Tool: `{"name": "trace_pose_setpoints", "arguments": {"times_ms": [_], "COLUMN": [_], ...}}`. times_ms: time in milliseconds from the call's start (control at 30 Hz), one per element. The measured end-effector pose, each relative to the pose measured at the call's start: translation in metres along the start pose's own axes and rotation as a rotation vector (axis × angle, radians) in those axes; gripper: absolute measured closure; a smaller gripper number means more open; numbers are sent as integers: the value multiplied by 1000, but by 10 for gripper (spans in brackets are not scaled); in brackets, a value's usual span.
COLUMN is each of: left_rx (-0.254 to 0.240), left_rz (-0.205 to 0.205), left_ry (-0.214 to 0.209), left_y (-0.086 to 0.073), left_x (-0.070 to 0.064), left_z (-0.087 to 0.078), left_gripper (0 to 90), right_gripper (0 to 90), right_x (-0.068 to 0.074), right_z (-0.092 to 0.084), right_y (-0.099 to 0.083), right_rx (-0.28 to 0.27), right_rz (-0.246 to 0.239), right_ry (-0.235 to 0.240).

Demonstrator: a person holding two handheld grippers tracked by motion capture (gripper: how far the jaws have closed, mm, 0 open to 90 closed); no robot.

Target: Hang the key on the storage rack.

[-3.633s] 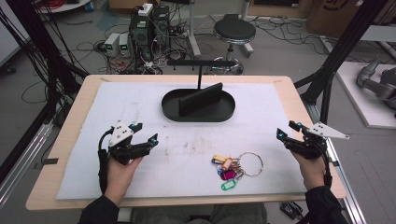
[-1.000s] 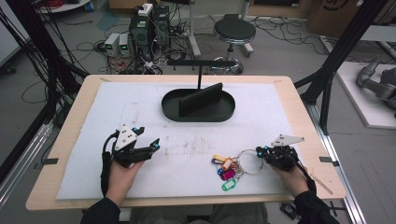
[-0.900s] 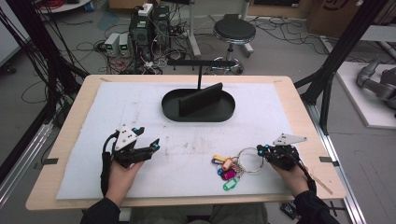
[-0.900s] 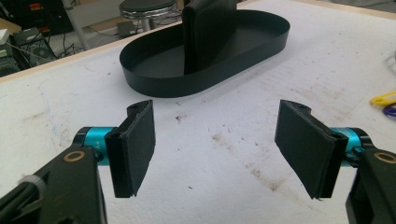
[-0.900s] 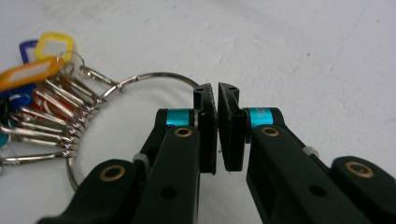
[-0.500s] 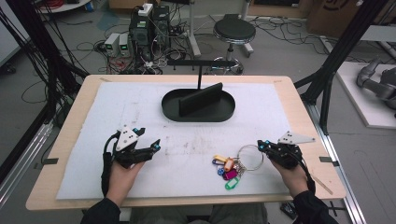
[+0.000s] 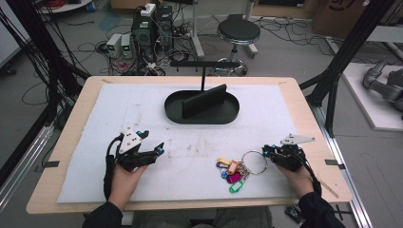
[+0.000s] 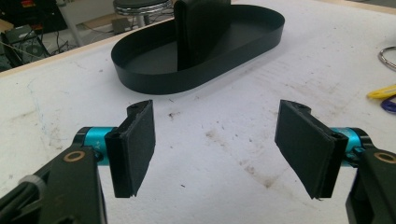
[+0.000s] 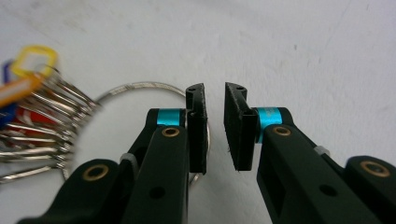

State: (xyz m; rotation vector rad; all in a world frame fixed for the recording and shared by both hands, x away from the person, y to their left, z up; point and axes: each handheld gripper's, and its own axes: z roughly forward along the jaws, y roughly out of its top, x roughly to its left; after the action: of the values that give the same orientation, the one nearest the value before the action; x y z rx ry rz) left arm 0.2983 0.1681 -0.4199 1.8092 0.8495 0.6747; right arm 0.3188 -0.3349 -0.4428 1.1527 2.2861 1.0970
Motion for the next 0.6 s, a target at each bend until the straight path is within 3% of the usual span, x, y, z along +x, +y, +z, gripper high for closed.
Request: {"name": "trace_pose_setpoints", "arguments": {"times_ms": [167,333,433,600], "left_rx": [2,3,3,5], "left_rz": [5,4,7,8], "left_ry": [-3,-2,-5,-4], "left_y": [0,-1,0,0], "left_x": [0,-1,-2,-2], "left_z": [0,0,1,1], "left_gripper": [291,291,291,291], "right_gripper": [777,787,873,876], "right_x": [0,4,9,7], "right_z": [9,10,11,10], "right_y": [-4,-4,-3,-2], "right_rx": [83,87,95,93], "right_rz": [-6,-23,-54,-26], "right_ry": [14,-9,-24,-12]}}
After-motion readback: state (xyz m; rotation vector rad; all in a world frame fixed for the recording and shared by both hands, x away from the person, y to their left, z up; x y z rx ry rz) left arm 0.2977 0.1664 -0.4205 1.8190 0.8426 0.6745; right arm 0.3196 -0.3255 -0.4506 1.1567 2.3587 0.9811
